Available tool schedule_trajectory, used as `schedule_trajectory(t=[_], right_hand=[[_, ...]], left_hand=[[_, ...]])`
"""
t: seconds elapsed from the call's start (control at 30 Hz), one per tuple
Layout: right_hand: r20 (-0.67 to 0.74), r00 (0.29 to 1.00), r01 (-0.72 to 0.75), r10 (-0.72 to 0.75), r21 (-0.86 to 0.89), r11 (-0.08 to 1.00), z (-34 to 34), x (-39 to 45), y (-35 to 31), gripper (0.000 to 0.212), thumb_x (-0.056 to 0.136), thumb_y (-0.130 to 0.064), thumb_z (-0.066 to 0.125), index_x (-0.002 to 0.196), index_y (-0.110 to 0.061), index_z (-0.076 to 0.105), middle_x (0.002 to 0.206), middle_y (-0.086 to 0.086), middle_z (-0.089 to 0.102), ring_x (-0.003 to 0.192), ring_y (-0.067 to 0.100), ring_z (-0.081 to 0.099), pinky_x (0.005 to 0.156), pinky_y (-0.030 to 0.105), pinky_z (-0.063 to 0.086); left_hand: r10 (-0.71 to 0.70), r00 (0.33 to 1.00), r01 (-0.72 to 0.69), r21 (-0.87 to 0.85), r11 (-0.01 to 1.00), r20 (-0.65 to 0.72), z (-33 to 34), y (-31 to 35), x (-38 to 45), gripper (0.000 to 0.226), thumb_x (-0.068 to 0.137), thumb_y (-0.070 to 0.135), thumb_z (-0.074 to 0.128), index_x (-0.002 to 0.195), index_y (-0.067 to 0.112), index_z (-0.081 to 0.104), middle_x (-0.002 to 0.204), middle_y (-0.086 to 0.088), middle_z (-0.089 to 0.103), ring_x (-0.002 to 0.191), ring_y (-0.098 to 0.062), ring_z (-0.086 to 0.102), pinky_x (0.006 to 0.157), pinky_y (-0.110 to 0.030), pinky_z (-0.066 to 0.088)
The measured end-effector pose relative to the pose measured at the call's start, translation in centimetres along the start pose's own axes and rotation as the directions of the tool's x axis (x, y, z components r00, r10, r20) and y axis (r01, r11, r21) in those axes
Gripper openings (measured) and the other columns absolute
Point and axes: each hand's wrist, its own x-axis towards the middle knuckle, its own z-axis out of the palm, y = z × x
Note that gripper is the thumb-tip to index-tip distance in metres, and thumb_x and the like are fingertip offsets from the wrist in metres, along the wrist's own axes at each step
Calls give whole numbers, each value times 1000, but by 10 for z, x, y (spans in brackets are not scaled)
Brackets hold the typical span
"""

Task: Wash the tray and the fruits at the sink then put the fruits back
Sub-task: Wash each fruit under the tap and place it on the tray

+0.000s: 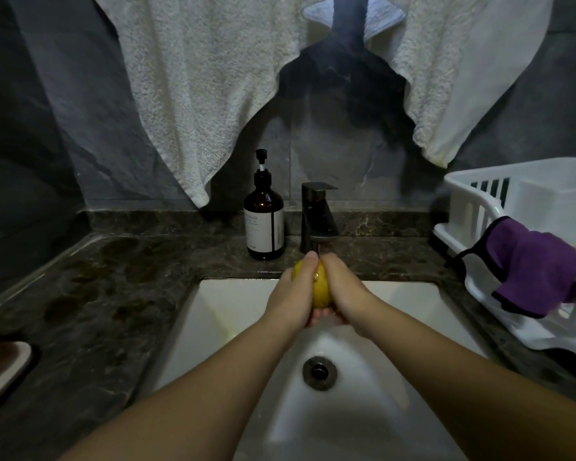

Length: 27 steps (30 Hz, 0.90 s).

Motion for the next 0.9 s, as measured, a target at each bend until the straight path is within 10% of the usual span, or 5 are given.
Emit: schedule_trajectory(t=[0.13,0.27,0.43,0.57,0.9], right_hand=[[-12,990,136,-140,-164,977,-2,0,4,36,103,-60,31,98,-34,56,97,3,62,87,18,61,67,34,46],[98,992,-80,74,59,995,0,-6,-4,54,98,-71,32,112,-27,58,88,9,68,67,19,64,47,21,43],[-4,974,220,-225,-186,958,-8,-5,5,35,101,-64,36,99,-36,57,96,0,63,89,21,64,70,39,54],[117,991,-71,67,29,997,-2,-10,3,51,93,-81,30,114,-38,46,82,8,66,59,17,63,45,22,41],[-23,994,95,-104,-236,967,3,-6,5,49,100,-71,25,115,-33,52,100,1,61,91,17,61,78,38,51]], left_hand=[[-114,988,118,-41,992,102,-8,1,-2,76,85,86,52,113,16,67,82,-14,77,65,-23,74,54,-29,56],[71,996,-67,67,995,-55,-1,-2,1,64,89,82,47,120,28,61,105,-12,74,86,-28,77,76,-45,66],[-36,997,37,-7,999,70,-5,1,-1,73,80,88,46,120,28,59,68,-5,73,60,-24,71,60,-30,52],[45,999,-45,10,999,10,-2,-3,2,55,93,80,43,112,30,57,81,-13,76,69,-32,75,62,-36,54],[-63,998,62,-123,991,-4,2,-5,-3,50,87,75,57,112,32,61,110,-12,71,92,-29,74,67,-43,65]])
